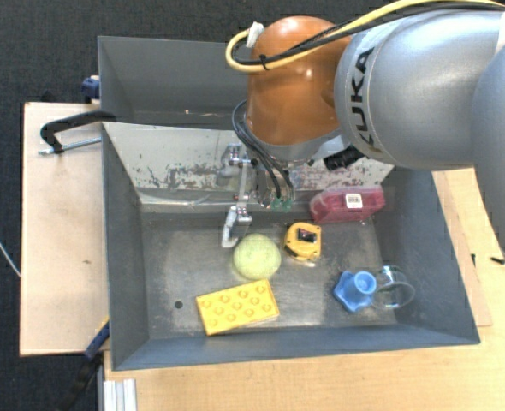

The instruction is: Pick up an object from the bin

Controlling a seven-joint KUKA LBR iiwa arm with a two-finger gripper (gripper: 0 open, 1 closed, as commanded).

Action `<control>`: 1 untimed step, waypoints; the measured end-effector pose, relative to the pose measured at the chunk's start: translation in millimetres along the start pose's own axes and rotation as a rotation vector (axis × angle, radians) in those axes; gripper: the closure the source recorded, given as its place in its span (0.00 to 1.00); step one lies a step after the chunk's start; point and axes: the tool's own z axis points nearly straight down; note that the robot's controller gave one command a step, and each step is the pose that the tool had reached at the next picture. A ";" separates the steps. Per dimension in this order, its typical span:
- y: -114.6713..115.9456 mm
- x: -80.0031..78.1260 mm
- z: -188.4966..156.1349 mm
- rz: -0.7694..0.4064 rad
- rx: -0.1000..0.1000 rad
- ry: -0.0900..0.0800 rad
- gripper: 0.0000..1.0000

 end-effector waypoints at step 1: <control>24.5 -4.0 52.9 0.133 0.000 -0.002 0.00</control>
Offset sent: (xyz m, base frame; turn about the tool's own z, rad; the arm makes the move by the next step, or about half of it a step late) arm -0.0275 -0.0643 -0.0624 0.0508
